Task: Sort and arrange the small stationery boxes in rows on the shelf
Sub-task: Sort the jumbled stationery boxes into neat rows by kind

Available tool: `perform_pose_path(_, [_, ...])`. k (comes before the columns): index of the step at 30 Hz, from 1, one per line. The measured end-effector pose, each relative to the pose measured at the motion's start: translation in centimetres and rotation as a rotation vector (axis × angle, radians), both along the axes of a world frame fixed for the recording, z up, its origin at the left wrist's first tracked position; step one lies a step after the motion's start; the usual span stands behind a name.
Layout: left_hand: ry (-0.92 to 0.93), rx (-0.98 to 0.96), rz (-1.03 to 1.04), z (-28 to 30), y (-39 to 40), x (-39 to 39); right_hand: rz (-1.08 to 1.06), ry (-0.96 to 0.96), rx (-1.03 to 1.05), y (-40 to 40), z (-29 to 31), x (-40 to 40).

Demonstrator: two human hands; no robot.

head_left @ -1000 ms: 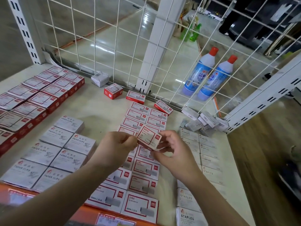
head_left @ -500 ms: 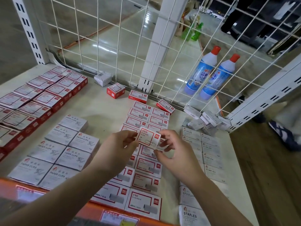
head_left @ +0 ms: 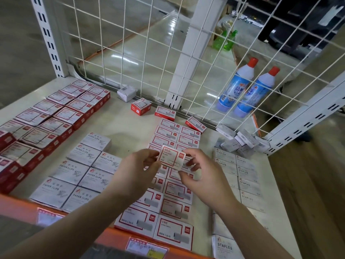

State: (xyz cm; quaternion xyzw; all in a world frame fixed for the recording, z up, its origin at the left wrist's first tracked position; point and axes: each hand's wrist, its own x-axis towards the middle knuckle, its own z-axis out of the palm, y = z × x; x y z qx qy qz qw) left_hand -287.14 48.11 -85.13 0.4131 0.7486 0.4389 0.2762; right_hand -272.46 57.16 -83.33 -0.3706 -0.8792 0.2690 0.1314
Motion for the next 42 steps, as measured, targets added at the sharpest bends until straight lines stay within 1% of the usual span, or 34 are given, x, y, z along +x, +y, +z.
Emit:
perform_pose_path(5, [0.081,-0.012,-0.002,0.5,-0.7,-1.1,0.005,0.011,0.025,-0.3,-0.1,-0.9])
perform_pose_path(9, [0.277,-0.082,0.074,1.6,-1.8,-3.2,0.012,0.056,0.022,-0.5,0.1,-2.8])
perform_pose_path(12, [0.377,-0.116,0.098,2.2,-2.9,-5.5,0.019,0.055,-0.001,-0.6,0.4,-4.5])
perform_pose_path(15, [0.481,-0.189,0.117,2.6,-4.5,-8.3,0.043,0.063,-0.043,-0.8,0.8,-6.9])
perform_pose_path(19, [0.557,-0.289,0.232,2.5,-6.4,-11.6,0.086,0.142,-0.020,-1.1,0.4,-10.6])
perform_pose_path(22, [0.603,-0.341,0.310,2.3,-8.0,-13.6,0.143,0.134,-0.047,-1.8,0.3,-13.5])
perform_pose_path(28, [0.590,-0.380,0.448,2.1,-11.7,-16.2,0.297,0.138,-0.071,-3.7,-0.4,-18.0])
perform_pose_path(35, [0.561,-0.407,0.459,1.4,-14.4,-16.9,0.410,0.195,-0.149,-6.1,-1.3,-21.1])
perform_pose_path(42, [0.574,-0.362,0.432,0.9,-15.1,-17.0,0.457,0.137,-0.181,-7.5,-2.5,-22.7])
